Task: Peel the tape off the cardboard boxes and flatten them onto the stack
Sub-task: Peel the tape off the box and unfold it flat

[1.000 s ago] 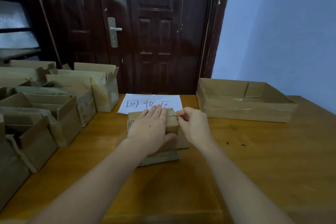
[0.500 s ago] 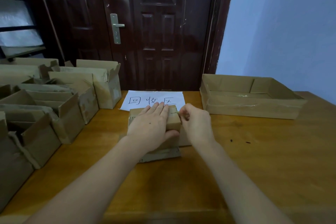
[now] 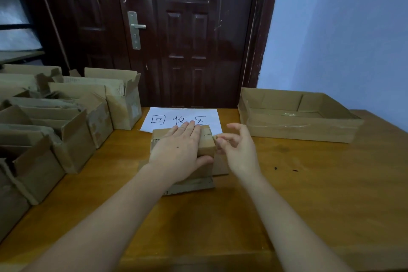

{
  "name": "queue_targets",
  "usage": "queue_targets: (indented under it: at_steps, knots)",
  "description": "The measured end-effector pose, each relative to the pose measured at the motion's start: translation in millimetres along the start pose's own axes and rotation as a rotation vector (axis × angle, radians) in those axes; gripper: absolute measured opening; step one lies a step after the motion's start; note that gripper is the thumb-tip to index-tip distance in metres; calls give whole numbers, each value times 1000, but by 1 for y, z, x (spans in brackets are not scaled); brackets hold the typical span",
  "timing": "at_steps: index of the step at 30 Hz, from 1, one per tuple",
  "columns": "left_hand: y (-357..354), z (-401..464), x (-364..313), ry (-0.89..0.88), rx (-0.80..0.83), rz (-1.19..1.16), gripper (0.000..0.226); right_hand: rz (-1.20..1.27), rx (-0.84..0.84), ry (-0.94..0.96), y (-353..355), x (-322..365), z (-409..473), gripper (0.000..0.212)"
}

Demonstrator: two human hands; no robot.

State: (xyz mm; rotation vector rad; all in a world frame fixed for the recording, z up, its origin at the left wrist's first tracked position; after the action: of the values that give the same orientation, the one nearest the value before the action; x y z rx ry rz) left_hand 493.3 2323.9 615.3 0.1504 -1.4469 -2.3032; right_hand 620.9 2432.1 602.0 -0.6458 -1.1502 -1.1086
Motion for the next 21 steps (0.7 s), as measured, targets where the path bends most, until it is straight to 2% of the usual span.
queue_targets:
  at_steps: [2, 4, 11, 12, 14, 18, 19, 21]
  knots:
    - [0, 0, 0, 2, -3, 5, 103, 140, 134, -299, -10, -10, 0, 23]
    - [0, 0, 0, 10, 2, 6, 104, 267, 247, -507, -16, -18, -4, 23]
    - [1, 0, 0, -8, 9, 6, 102, 280, 199, -613, -21, -25, 6, 15]
    - [2, 1, 0, -8, 13, 4, 102, 238, 196, -602, -21, -26, 6, 13]
    - [2, 1, 0, -9, 23, 4, 102, -47, 175, -474, -20, -29, 8, 9]
    - [2, 0, 1, -9, 13, 5, 102, -587, 104, -20, -25, -13, 11, 14]
    - [2, 0, 1, -9, 10, 6, 102, -653, 96, 61, -25, -9, 12, 13]
    - [2, 0, 1, -15, 10, 7, 102, -603, 86, 73, -22, -6, 13, 8]
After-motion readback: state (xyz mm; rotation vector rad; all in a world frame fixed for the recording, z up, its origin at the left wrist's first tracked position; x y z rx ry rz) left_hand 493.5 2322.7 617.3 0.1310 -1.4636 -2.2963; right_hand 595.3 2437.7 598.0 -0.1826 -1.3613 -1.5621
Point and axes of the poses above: each hand's wrist, its own z-axis towards the middle knuckle, its own y-axis out of the back of the hand, x = y × z, the point moved 5 cm from there along z, towards the middle knuckle, and after that the axes turned 10 degrees about -x, right-handed, at the moved point
